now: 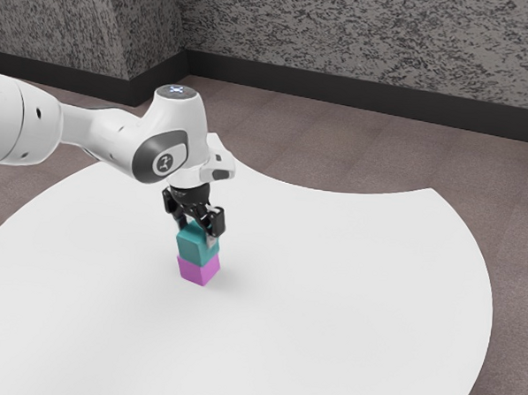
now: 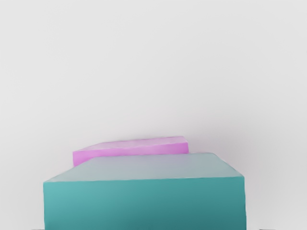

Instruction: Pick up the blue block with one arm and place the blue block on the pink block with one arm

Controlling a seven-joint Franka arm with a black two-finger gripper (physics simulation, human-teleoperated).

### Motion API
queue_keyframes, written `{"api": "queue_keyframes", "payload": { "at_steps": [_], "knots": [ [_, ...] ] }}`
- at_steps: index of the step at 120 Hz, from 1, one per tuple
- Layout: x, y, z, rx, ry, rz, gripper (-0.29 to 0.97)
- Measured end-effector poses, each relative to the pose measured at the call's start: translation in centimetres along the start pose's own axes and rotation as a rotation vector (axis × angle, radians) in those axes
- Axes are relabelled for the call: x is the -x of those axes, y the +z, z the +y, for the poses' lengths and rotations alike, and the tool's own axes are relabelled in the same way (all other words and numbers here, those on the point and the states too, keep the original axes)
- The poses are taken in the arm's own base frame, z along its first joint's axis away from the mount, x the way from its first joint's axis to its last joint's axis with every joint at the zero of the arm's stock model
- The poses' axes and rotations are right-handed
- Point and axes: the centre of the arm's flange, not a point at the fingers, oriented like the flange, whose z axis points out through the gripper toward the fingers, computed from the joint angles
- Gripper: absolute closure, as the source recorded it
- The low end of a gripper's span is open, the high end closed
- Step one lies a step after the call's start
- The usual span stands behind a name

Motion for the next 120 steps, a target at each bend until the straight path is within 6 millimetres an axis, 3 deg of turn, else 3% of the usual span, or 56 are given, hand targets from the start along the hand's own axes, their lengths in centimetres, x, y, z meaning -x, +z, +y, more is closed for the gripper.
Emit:
{"api": "queue_keyframes", "payload": {
  "at_steps": [32,50,74,93,104,120],
  "knots": [
    [0.1,-0.4,-0.2,0.0,0.009,0.003,0.03],
    [-0.1,-2.0,-0.4,-0.006,0.015,0.025,0.02],
    [1.0,-9.5,-0.6,-0.039,0.014,0.106,0.01],
    [4.0,-15.5,0.1,-0.026,0.006,0.144,0.0],
    [5.2,-17.7,0.8,-0.021,0.014,0.154,0.0],
    [6.1,-18.9,1.0,-0.018,0.02,0.147,0.0]
  ]
}}
